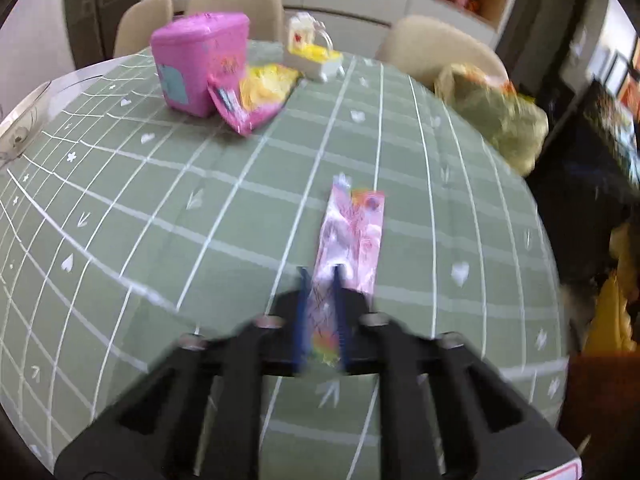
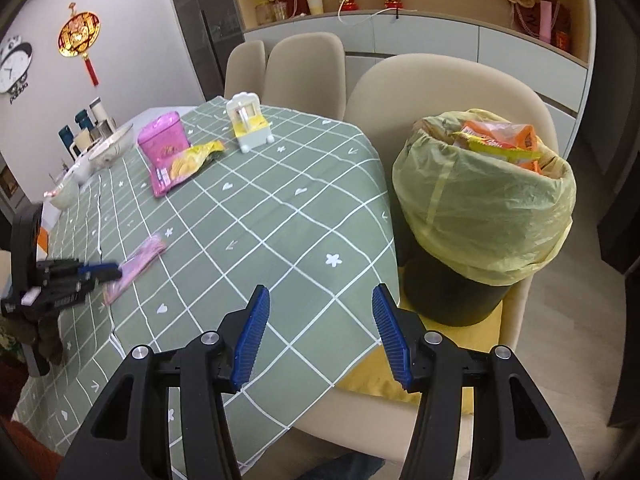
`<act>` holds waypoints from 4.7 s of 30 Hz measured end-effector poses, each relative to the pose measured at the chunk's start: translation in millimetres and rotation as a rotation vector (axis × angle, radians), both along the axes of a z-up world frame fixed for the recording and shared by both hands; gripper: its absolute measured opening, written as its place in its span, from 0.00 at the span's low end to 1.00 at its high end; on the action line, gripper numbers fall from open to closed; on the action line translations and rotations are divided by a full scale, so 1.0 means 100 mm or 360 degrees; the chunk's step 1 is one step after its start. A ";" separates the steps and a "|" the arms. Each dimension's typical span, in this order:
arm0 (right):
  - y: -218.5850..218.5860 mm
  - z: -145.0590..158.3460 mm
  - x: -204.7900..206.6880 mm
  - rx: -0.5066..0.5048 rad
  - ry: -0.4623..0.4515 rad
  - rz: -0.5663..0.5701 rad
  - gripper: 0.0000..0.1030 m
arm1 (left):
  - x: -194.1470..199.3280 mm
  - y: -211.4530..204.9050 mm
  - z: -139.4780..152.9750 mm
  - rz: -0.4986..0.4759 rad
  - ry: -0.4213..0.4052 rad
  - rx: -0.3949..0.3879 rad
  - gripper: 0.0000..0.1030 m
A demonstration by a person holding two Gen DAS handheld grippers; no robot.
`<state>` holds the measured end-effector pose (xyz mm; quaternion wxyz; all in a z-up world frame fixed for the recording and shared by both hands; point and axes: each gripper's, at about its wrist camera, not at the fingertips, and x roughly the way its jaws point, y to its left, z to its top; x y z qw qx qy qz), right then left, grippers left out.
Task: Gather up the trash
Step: 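Move both open tools back over the table toward the pink packets, then grasp the pink-yellow snack packet with the left tool while the right tool grasps the pink candy stick packet, then carry the pink-yellow packet and pink candy stick packet over the trash bin, then open both tools over the bin to drop the two pink packets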
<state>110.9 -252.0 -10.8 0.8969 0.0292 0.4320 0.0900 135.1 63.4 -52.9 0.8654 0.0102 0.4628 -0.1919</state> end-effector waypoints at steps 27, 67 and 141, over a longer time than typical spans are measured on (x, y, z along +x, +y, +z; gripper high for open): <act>1.23 -0.32 0.44 0.0182 0.0151 0.0379 0.49 | 1.19 0.18 0.05 0.0531 0.0003 -0.0221 0.06; 0.59 -0.28 0.44 0.0054 0.0157 0.0261 0.27 | -0.03 -0.09 0.19 0.0331 0.0108 -0.0388 0.06; -2.44 0.38 1.10 0.0177 -0.0213 -0.0341 0.08 | 2.22 -3.68 0.28 -0.0406 0.0282 0.0053 0.07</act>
